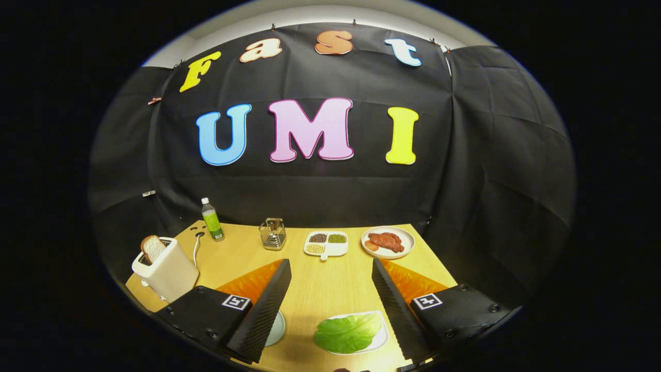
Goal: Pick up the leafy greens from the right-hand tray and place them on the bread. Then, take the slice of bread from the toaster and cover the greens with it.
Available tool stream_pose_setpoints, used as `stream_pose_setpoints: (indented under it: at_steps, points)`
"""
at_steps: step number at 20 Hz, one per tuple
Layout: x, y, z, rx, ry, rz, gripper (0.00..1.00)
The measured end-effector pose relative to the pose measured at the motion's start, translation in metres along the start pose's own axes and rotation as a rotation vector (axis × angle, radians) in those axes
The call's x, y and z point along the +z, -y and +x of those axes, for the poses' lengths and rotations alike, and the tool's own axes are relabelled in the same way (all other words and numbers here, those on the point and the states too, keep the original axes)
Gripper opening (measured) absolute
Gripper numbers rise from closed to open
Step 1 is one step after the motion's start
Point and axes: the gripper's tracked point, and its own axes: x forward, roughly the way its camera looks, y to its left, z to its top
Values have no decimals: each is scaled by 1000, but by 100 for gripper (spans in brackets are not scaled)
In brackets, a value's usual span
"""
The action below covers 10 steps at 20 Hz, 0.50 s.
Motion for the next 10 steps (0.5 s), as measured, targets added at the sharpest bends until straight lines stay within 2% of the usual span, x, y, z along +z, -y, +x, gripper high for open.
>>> stream_pose_setpoints:
  at_steps: [10]
  points:
    - [-98,34,28,-42,-233,9,98]
